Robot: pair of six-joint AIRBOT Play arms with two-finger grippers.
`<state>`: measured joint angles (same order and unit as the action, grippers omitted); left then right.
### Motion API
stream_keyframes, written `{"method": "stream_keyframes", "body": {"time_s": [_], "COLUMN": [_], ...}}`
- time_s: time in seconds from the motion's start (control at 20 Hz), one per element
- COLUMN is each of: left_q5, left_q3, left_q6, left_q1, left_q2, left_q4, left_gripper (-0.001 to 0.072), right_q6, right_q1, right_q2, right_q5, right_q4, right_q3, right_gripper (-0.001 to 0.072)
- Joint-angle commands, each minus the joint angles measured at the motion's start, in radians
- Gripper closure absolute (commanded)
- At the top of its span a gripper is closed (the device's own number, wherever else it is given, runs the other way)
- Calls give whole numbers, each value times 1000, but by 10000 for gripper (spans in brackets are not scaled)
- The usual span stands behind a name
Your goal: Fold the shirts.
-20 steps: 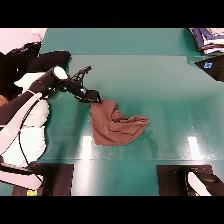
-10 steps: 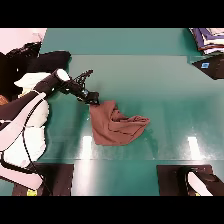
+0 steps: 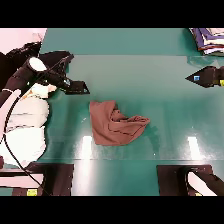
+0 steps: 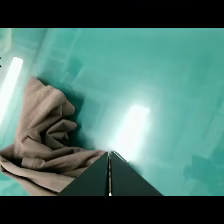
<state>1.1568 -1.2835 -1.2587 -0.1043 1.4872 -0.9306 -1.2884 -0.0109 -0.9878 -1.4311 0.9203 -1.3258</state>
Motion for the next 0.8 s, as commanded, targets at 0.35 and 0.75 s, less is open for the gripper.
{"method": "stream_keyframes", "body": {"time_s": [0.35,0.75], "left_q5": [-101,-117], "left_q3": [127,79], "left_q6": [11,10], "left_q1": [-45,9], "left_q2": [153,80], "left_q4": [142,140], "left_gripper": [48,675], "right_q6": [-6,-32], "right_q1": [1,2], "right_q2": [-21,-29], "right_q5": [-17,-44], "right_q4": [14,98], "right_q3": [0,4], "right_gripper": [696,696]}}
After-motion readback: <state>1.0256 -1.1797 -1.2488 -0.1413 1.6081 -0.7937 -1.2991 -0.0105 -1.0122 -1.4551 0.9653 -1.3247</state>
